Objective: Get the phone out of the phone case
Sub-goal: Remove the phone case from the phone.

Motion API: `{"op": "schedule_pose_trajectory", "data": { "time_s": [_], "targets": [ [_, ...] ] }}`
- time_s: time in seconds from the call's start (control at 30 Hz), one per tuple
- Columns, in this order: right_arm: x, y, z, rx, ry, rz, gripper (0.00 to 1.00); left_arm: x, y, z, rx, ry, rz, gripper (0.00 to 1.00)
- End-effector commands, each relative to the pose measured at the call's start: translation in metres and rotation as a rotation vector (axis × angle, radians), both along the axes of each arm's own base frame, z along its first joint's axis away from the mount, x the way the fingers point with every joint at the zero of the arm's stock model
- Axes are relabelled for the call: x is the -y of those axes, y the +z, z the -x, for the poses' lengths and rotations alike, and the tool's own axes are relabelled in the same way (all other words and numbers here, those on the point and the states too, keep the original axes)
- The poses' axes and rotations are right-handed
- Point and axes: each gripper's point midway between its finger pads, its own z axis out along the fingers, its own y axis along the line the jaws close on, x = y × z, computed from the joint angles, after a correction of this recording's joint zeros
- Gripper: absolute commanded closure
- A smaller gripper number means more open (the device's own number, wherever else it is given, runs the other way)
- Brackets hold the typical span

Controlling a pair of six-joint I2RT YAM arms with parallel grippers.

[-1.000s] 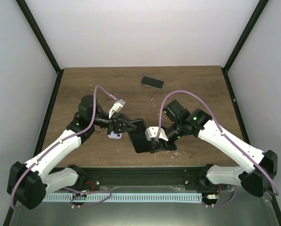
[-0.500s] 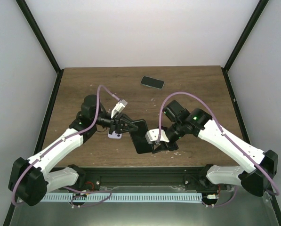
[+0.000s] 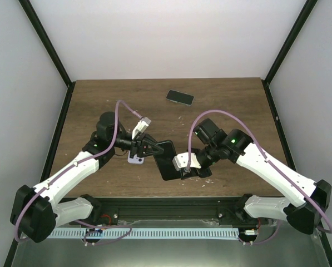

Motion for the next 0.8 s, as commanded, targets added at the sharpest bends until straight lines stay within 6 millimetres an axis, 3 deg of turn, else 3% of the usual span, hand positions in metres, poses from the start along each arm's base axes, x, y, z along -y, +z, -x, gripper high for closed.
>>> {"op": "schedule_pose_trajectory", "data": {
  "time_s": [0.0,0.27,0.47,0.77],
  "targets": [
    [-0.015,0.034,-0.031,0.205,-0.043,-0.116,0.71,-0.002,0.006,0.029,-0.038,-0.147,0.003,1.0],
    [-0.015,0.029,-0.043,0.234,-0.081,-0.114,0.71,-0.003,0.01,0.038,-0.02,-0.172,0.013,1.0],
    [-0.011,0.025,-0.038,0.242,-0.02,-0.083,0.69,-0.003,0.01,0.037,-0.013,-0.155,0.009,1.0],
    [-0.009,0.027,-0.046,0.313,-0.029,-0.072,0.67,-0.002,0.008,0.036,-0.029,-0.16,0.002,1.0]
  ]
}}
